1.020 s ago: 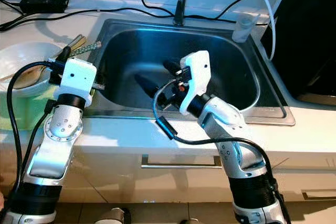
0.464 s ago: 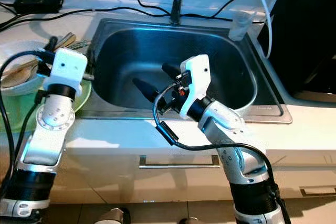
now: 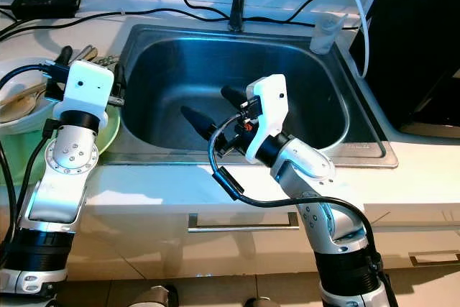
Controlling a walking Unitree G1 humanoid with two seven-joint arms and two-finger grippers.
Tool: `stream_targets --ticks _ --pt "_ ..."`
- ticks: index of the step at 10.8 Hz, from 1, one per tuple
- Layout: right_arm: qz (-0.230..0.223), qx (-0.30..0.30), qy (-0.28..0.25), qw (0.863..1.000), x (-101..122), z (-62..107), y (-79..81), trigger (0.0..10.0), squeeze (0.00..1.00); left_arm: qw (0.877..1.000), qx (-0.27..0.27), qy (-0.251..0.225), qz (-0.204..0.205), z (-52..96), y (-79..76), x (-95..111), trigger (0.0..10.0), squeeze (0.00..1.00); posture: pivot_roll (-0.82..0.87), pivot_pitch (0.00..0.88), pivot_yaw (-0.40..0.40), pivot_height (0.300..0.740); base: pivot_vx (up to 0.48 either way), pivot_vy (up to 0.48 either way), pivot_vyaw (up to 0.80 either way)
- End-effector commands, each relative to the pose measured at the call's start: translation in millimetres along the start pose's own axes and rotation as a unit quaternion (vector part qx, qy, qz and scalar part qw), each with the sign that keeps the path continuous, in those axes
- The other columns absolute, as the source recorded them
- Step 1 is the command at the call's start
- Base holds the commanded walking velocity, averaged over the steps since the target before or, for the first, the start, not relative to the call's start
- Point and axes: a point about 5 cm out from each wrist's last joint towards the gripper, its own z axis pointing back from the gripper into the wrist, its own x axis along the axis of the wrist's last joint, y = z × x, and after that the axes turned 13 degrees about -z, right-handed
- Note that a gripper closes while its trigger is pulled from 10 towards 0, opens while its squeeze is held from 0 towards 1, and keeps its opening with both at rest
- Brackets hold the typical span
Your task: Kitchen organization
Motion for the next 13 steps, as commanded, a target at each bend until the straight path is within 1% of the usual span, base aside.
stream_targets --ticks 1,2,3,5,7,9,10,12,13 --pt "0.004 -0.003 0.002 1.000 0.9 1.3 -0.1 10.0 0.00 1.000 -0.012 -0.006 0.005 -2.3 -1.8 3.5 3.3 0.00 -0.01 0.133 -0.062 0.740 0.000 0.000 0.00" --pt "0.005 -0.005 0.001 1.000 0.7 1.6 -0.6 10.0 0.00 1.000 -0.016 -0.009 0.008 -1.3 -4.1 5.1 0.0 0.00 -0.01 0.131 -0.062 0.740 0.000 0.000 0.00" --pt "0.006 -0.006 0.001 1.000 0.4 1.3 -0.6 10.0 0.00 1.000 -0.021 -0.007 0.012 0.1 -6.4 3.5 0.0 0.00 -0.01 0.130 -0.062 0.740 0.000 0.000 0.00" --pt "0.007 -0.007 0.000 1.000 0.7 0.7 -0.6 10.0 0.00 1.000 -0.015 -0.006 0.009 -0.5 -4.0 3.4 0.0 0.00 -0.01 0.131 -0.062 0.740 0.000 0.000 0.00" --pt "0.008 -0.007 0.000 1.000 0.2 1.0 -0.8 10.0 0.00 1.000 -0.007 -0.006 0.002 -0.5 -2.4 4.6 10.0 0.00 -0.01 0.132 -0.061 0.740 0.000 0.000 0.00" --pt "0.009 -0.009 0.001 1.000 0.1 1.1 -1.5 10.0 0.00 1.000 -0.003 -0.010 0.003 1.1 -1.1 7.6 10.0 0.00 -0.01 0.132 -0.063 0.740 0.000 0.000 0.00" --pt "0.010 -0.009 0.002 1.000 -0.3 1.2 -2.0 10.0 0.00 1.000 -0.003 -0.017 0.009 2.2 -1.3 10.2 0.0 0.00 -0.01 0.131 -0.064 0.740 0.000 0.000 0.00" --pt "0.012 -0.008 0.003 1.000 -0.4 0.6 -2.2 10.0 0.00 1.000 0.004 -0.018 0.008 2.9 0.0 11.8 0.0 0.00 -0.01 0.128 -0.066 0.740 0.000 0.000 0.00" --pt "0.012 -0.007 0.003 1.000 -0.4 0.1 -2.1 10.0 0.00 0.999 0.013 -0.028 0.015 3.5 2.7 14.5 0.0 0.00 -0.01 0.127 -0.066 0.740 0.000 0.000 0.00"
